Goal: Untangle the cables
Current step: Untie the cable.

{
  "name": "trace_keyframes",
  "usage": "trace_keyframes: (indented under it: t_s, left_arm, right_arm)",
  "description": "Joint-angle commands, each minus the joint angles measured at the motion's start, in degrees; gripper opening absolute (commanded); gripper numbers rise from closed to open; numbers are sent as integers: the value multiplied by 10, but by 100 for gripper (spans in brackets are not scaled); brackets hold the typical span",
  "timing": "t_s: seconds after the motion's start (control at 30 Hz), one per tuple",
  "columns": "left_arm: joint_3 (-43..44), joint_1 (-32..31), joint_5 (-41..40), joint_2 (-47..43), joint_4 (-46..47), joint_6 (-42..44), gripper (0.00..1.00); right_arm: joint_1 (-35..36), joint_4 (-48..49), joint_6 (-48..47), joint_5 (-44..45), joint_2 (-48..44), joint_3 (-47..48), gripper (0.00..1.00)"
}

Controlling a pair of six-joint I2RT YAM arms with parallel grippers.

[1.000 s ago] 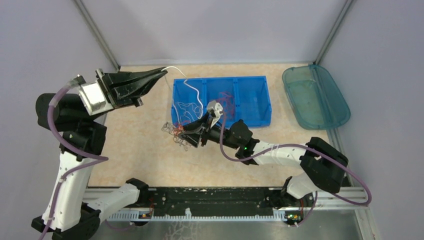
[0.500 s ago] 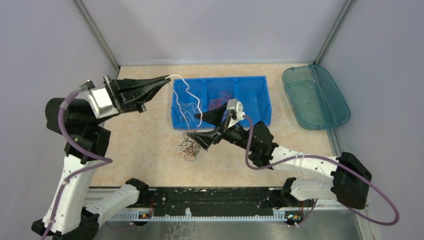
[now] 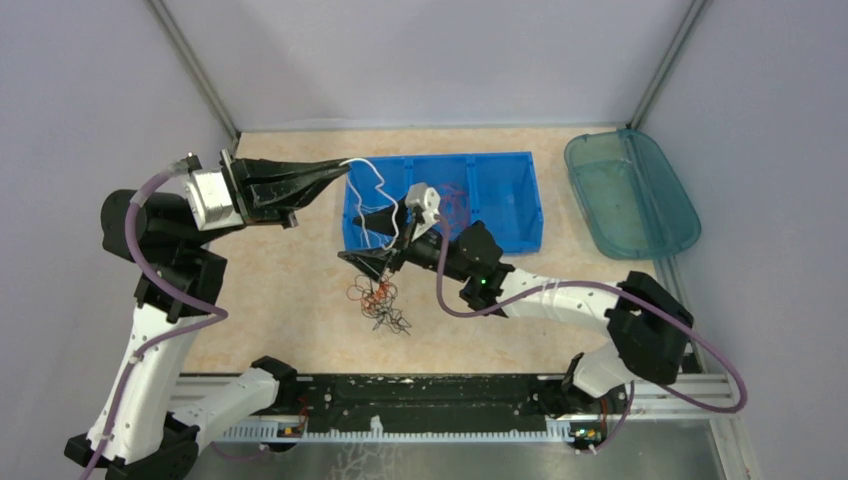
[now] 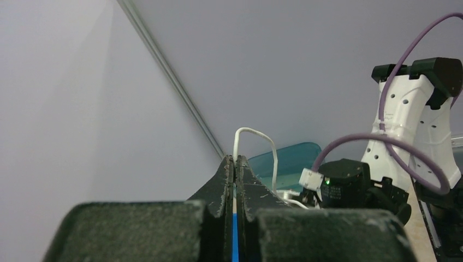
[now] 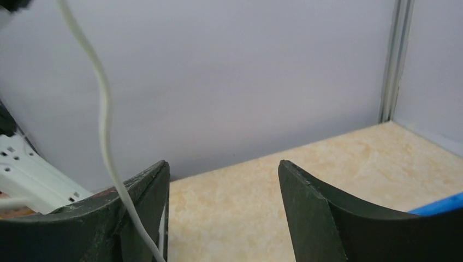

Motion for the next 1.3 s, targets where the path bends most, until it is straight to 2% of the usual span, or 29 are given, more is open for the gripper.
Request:
trace_keyframes:
  t_s: [0.0,0.27,0.73,0.77,0.87,1.0,1.13,1.27]
  left_arm:
    - [14,1,13,-1,21,-14,0]
    - [37,1,9,0,16,-13,0]
    - [83,2,7,12,23,-10,0]
    - [81,1,7,11,24,-8,0]
    - [65,1,5,8,23,-4,0]
    - [25,2,10,-5,18,7,0]
    - [13,1,15,-4,12,18,0]
    - [15,1,39,4,1,26,0]
  right_arm:
    - [1,43,1,5,39,16,72]
    - [-8,88,31,30,60,-56,55]
    - [-16,159,86,56,97,-149,51]
    - [-16,159,88,58,94,-155,53]
    - [-17,148,80,64,54,-172,68]
    - [-16,63,41,52,-51,-167,83]
    - [-27,-20,12,34,-133,-156,91]
    - [-45,-48,4,-19,-152,-121,95]
